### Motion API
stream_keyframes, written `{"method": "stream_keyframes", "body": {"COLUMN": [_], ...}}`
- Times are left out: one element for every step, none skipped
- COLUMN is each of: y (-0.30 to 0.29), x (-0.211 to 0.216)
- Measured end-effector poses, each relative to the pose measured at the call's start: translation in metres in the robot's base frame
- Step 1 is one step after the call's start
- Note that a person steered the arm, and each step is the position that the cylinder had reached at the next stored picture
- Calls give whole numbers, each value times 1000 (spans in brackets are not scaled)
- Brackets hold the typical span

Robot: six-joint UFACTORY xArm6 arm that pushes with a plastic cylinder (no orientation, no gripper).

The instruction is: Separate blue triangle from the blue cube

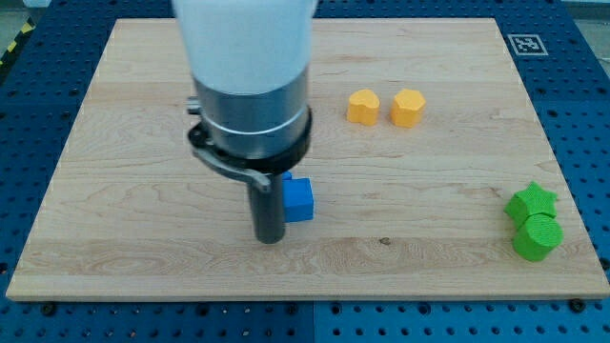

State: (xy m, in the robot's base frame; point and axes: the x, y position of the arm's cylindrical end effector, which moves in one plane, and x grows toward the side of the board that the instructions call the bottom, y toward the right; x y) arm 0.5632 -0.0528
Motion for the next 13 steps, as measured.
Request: {"method": "stream_keyframes", "body": {"y": [-20,-9,-1,-25,-40,-25,8,42,43,43,35,14,15], "x": [0,4,1,-21,-36,-37,-44,-57,-78,-90,-90,-119,-135]}}
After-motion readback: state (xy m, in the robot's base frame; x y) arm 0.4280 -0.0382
